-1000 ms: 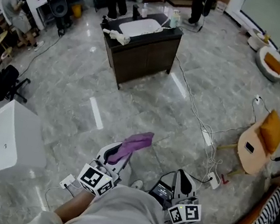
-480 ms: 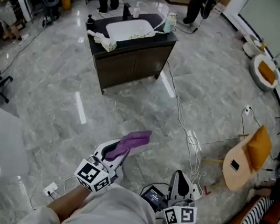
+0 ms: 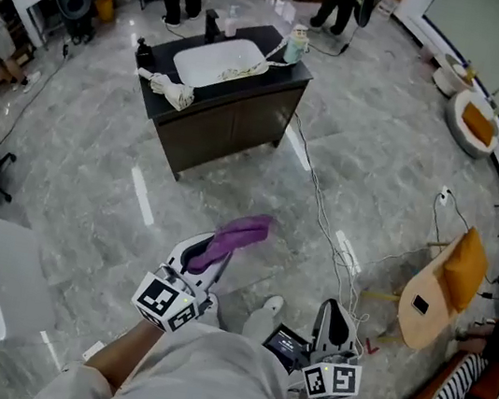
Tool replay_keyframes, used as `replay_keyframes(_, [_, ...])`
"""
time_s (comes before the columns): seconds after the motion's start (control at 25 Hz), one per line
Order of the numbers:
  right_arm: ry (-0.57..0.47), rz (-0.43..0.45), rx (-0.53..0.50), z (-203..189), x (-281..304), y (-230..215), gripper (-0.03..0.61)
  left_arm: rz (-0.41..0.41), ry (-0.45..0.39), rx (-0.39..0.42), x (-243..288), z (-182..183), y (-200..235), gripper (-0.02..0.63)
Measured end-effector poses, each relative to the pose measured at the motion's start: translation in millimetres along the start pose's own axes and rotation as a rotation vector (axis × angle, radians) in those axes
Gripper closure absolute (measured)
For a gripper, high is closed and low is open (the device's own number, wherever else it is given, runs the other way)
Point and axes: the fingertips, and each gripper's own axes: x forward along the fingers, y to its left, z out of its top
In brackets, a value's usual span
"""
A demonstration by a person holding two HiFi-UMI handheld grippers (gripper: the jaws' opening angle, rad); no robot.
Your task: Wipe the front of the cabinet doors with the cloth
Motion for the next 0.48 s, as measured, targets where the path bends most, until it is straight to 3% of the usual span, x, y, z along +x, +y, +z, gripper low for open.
replay_keyframes(0.12, [0.016,0.024,0.019,0,31,-25,0.551,0.04,0.023,-0.022,24,-14,9,0.52])
replay_keyframes(0.32, [0.039,0.139,0.011,3,101,-77,0.551,0.148,0.032,-0.025,81,-27,21,0.52])
replay_keyframes(0.48, [0.061,0.235,0.015,16,153,-130,0.551,0.241,0.0,-0.032,140,-18,18,0.52])
